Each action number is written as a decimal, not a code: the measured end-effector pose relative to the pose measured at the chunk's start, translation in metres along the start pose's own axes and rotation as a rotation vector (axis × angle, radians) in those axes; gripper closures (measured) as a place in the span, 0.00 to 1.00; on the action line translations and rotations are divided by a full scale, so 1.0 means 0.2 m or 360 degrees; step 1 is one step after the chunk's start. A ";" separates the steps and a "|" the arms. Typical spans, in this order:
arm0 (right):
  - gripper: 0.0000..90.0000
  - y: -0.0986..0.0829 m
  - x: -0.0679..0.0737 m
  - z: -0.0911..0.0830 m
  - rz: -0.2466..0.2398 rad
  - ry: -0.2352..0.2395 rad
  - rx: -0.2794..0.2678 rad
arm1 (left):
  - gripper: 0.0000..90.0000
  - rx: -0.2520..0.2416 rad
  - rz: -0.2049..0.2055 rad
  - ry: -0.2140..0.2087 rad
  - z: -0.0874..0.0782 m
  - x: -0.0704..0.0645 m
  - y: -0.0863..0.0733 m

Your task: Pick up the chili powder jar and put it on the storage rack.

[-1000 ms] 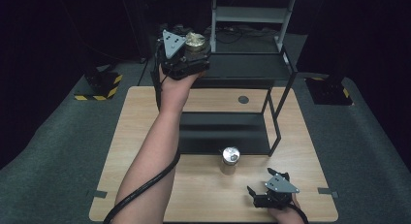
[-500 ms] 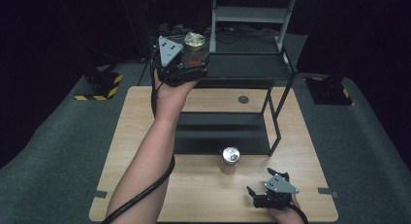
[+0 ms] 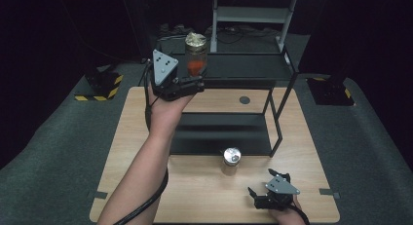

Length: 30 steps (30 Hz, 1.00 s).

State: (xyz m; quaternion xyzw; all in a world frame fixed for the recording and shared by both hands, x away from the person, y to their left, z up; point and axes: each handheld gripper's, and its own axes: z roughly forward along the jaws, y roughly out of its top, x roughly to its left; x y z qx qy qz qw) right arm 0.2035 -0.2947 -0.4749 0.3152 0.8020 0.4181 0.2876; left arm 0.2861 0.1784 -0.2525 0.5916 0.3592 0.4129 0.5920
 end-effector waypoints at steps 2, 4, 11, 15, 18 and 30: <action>0.00 0.00 0.00 0.00 -0.0002 -0.0001 0.0001 | 0.00 0.0008 0.0022 0.0016 -0.04 -0.02 0.00; 0.00 0.00 0.00 0.00 -0.0001 -0.0002 0.0000 | 0.00 0.0008 0.0037 0.0016 -0.06 -0.03 -0.01; 0.00 0.00 0.00 0.00 -0.0011 -0.0002 0.0003 | 0.00 0.0005 0.0053 0.0018 -0.18 -0.08 -0.03; 0.00 0.00 0.01 0.00 -0.0017 -0.0004 0.0001 | 0.00 0.0009 0.0063 0.0021 -0.24 -0.10 -0.05; 0.00 0.00 0.00 0.00 -0.0015 -0.0001 0.0004 | 0.00 0.0015 0.0061 0.0023 -0.26 -0.10 -0.07; 0.00 0.00 0.01 0.00 -0.0027 -0.0005 0.0007 | 0.00 0.0077 0.0044 0.0001 -0.39 -0.11 -0.24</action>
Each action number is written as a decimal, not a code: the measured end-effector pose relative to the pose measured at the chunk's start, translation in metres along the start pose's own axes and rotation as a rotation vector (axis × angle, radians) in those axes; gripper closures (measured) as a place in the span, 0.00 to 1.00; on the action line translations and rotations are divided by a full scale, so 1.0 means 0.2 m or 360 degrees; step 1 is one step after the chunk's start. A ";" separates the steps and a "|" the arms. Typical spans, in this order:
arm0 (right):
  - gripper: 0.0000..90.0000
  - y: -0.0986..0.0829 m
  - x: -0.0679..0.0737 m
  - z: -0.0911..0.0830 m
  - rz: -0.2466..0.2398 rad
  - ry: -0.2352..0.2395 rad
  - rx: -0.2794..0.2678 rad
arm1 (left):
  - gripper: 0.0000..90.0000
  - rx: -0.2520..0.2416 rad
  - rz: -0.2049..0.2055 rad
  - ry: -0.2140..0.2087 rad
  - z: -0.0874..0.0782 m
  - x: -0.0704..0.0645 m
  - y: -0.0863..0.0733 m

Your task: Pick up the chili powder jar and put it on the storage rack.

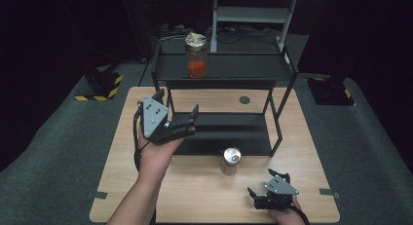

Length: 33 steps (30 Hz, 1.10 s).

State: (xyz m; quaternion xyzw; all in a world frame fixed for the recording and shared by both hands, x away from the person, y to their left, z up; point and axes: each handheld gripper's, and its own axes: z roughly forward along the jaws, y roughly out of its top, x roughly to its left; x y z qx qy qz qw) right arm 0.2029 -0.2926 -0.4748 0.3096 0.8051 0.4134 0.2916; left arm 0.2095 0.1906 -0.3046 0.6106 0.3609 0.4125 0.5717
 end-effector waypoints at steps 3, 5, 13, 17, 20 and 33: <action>0.00 0.00 0.00 0.00 0.0002 0.0001 -0.0001 | 0.00 0.0021 0.0004 -0.0002 -0.02 -0.01 -0.05; 0.00 0.00 0.00 0.00 0.0002 0.0001 -0.0001 | 0.00 0.0043 0.0011 -0.0004 -0.04 -0.02 -0.09; 0.00 0.00 0.00 0.00 0.0000 0.0001 0.0002 | 0.00 0.0110 0.0000 -0.0016 -0.08 -0.02 -0.24; 0.00 0.00 0.00 0.00 0.0000 0.0001 0.0002 | 0.00 0.0156 -0.0007 -0.0028 -0.09 -0.01 -0.31; 0.00 0.00 0.00 0.00 0.0000 0.0000 0.0000 | 0.00 0.0180 -0.0006 -0.0025 -0.10 -0.01 -0.36; 0.00 0.00 0.01 0.00 -0.0007 -0.0004 0.0002 | 0.00 0.0331 -0.0027 -0.0037 -0.17 -0.02 -0.62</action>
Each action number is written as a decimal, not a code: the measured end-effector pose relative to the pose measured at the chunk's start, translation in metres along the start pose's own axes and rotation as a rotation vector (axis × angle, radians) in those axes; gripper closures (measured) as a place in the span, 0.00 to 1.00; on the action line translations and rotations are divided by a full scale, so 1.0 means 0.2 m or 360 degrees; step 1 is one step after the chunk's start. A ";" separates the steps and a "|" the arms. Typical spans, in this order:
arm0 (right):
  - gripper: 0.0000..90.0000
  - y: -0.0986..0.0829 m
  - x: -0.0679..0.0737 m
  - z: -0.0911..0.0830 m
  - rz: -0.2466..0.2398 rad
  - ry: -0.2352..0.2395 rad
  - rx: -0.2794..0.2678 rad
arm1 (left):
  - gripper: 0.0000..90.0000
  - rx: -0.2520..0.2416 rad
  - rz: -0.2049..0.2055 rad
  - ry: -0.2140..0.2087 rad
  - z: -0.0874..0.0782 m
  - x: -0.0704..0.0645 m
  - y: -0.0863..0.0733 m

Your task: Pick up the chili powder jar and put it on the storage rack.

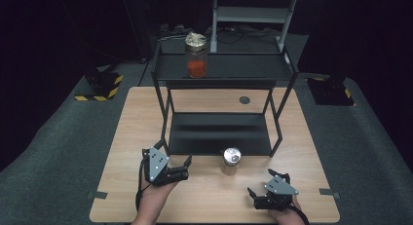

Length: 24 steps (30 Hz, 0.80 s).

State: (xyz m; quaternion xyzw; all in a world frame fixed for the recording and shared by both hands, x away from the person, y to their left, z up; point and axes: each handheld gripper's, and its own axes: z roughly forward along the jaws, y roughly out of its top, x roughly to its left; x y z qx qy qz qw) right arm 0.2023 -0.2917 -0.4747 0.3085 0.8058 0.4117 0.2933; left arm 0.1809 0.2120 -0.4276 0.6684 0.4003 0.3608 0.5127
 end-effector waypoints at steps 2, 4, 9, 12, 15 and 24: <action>0.00 0.00 0.00 0.00 0.0001 0.0001 -0.0001 | 0.00 0.0018 -0.0021 -0.0001 0.00 0.00 -0.04; 0.00 0.00 0.00 0.00 0.0002 0.0001 -0.0002 | 0.00 0.0070 -0.0021 0.0002 0.00 0.01 -0.09; 0.00 0.00 0.00 0.00 0.0000 0.0000 -0.0001 | 0.00 0.0128 -0.0027 -0.0005 0.00 0.01 -0.16; 0.00 0.00 0.00 0.00 -0.0001 -0.0003 0.0002 | 0.00 0.0195 -0.0021 -0.0004 0.00 0.01 -0.22; 0.00 0.00 0.00 0.00 -0.0003 -0.0004 0.0005 | 0.00 0.0223 -0.0016 -0.0005 0.00 0.00 -0.24; 0.00 0.01 0.00 0.00 -0.0006 -0.0002 0.0013 | 0.00 0.0376 0.0039 -0.0020 0.04 0.00 -0.28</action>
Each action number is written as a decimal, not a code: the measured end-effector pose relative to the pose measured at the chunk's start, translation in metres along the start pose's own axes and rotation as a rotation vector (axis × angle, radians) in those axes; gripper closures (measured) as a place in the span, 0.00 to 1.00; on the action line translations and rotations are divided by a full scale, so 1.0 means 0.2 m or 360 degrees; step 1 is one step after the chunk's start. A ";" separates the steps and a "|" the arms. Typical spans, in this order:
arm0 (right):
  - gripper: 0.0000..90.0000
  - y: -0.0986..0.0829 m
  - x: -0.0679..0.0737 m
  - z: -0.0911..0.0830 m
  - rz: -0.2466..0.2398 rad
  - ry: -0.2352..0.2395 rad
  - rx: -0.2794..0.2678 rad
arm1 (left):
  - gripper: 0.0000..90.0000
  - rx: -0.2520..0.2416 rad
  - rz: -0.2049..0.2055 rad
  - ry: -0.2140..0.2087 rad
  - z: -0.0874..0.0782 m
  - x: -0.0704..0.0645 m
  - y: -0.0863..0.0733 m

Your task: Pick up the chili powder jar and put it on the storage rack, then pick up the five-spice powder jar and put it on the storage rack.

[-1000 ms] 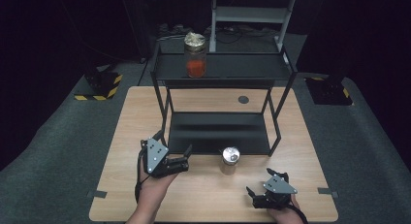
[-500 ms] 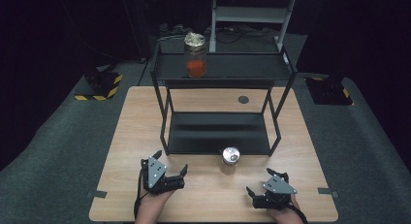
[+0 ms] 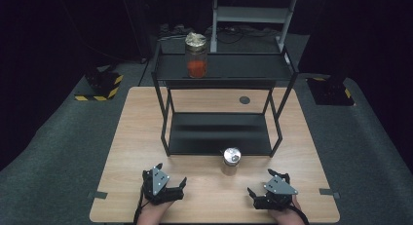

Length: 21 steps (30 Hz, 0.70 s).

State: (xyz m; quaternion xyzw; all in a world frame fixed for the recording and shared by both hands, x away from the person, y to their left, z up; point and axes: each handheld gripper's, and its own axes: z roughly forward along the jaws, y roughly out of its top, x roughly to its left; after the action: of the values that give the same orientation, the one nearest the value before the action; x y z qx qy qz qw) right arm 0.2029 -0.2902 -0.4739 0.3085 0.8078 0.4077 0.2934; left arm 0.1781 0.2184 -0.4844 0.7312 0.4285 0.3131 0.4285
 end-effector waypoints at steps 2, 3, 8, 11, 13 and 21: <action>0.00 0.00 0.00 0.00 0.0001 -0.0005 -0.0001 | 0.00 0.0028 0.0024 0.0012 0.01 -0.01 0.01; 0.00 0.00 0.00 0.00 0.0002 -0.0008 -0.0001 | 0.00 0.0023 0.0030 0.0010 0.01 -0.01 0.01; 0.00 0.00 0.01 0.00 -0.0011 -0.0011 0.0002 | 0.00 0.0061 0.0113 0.0032 0.01 -0.04 0.03; 0.00 0.00 0.01 0.00 -0.0024 -0.0009 0.0000 | 0.01 0.0082 0.0149 0.0040 0.01 -0.06 0.04; 0.00 0.00 0.02 0.00 -0.0032 -0.0027 0.0008 | 0.01 0.0114 0.0181 0.0027 0.02 -0.06 0.05; 0.00 0.00 0.02 0.00 -0.0024 -0.0027 0.0007 | 0.01 0.0122 0.0193 0.0034 0.03 -0.07 0.06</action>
State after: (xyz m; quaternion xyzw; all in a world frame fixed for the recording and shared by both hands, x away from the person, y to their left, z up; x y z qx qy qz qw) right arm 0.2005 -0.2863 -0.4743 0.3066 0.8085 0.4009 0.3027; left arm 0.1804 0.2010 -0.4778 0.7683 0.3997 0.3295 0.3760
